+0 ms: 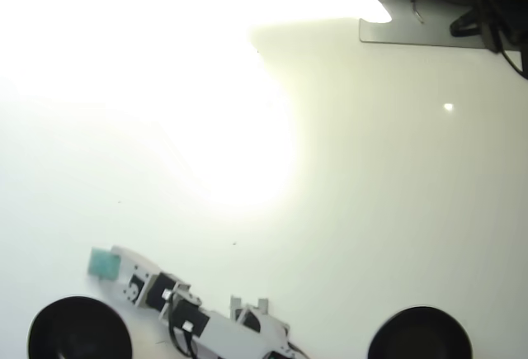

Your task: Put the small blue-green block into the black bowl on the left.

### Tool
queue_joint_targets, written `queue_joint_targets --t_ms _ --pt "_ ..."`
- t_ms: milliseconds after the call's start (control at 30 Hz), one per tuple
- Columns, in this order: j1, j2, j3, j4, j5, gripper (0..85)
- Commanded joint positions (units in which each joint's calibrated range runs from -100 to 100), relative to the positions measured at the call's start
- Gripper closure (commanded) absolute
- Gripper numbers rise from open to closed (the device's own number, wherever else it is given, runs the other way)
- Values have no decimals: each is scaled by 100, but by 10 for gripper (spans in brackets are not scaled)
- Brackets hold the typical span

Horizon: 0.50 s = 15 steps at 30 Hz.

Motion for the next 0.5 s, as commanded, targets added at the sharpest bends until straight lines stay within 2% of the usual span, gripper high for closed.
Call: queue_joint_targets --t_ms 0,233,333,467 --pt "210 -196 800 -94 5 821" --pt "987 -229 1271 -175 15 821" --pt "1397 -46 1308 -329 112 821" --pt "1612 232 1188 -289 156 821"
